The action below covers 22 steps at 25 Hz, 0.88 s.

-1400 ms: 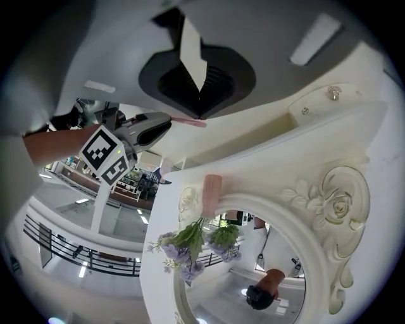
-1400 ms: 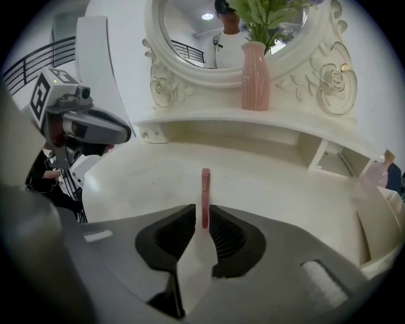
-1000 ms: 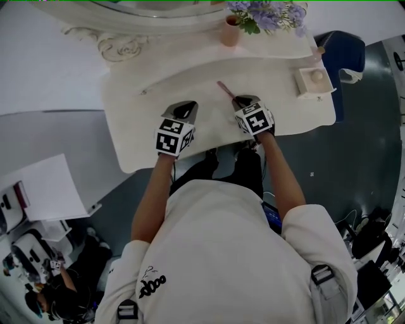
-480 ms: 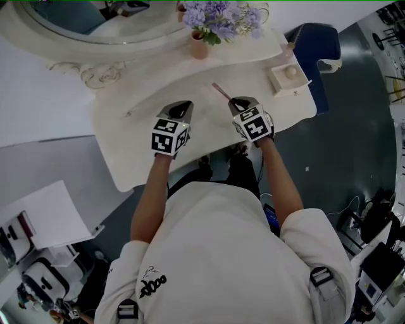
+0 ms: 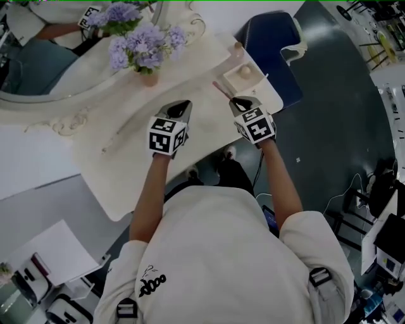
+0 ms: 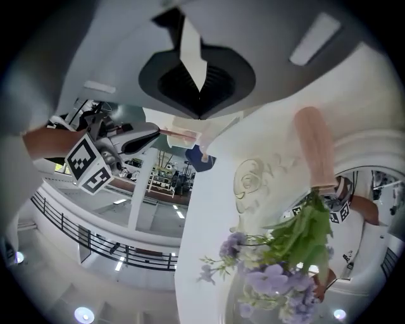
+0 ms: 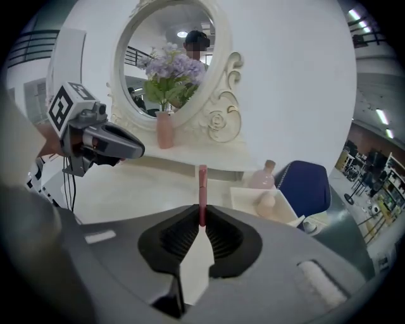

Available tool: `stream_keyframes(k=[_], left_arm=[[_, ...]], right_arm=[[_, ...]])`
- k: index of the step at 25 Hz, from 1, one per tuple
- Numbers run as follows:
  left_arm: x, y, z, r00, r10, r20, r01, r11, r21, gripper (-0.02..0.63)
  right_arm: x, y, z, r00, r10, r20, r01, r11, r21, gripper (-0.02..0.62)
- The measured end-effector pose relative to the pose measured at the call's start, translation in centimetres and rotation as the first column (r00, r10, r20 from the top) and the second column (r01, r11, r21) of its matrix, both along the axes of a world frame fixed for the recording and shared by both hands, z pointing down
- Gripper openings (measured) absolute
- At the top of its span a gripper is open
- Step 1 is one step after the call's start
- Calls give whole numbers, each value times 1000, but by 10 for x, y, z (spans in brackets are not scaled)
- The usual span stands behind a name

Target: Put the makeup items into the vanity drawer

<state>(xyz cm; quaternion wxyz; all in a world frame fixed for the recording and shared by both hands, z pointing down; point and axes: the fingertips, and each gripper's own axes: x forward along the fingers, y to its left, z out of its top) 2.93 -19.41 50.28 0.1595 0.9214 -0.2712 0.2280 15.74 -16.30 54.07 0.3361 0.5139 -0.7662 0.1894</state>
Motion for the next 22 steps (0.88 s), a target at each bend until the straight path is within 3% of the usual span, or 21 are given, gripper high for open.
stream_keyframes(k=[5,10,16,22], left_arm=[[59,-10,-4,999,37,1,-37,999,0,17],[93,-25,-1,1000,6,5,-5,1000,-11,17],[110,-45,12,996,-82,19,83,996,-34,17],[122,-57,22,989,-149,25,150,988,-37,17]], right_arm=[[55,-8,1,1000,14,-7,-14,999,-31,35],[87,-23,13,994,-98,-58,91,990,-111,35],[99,-45,29,947,-303,-109,275,937,-215,35],[108,-65,46,867,-462,-186,410,874,-261,37]])
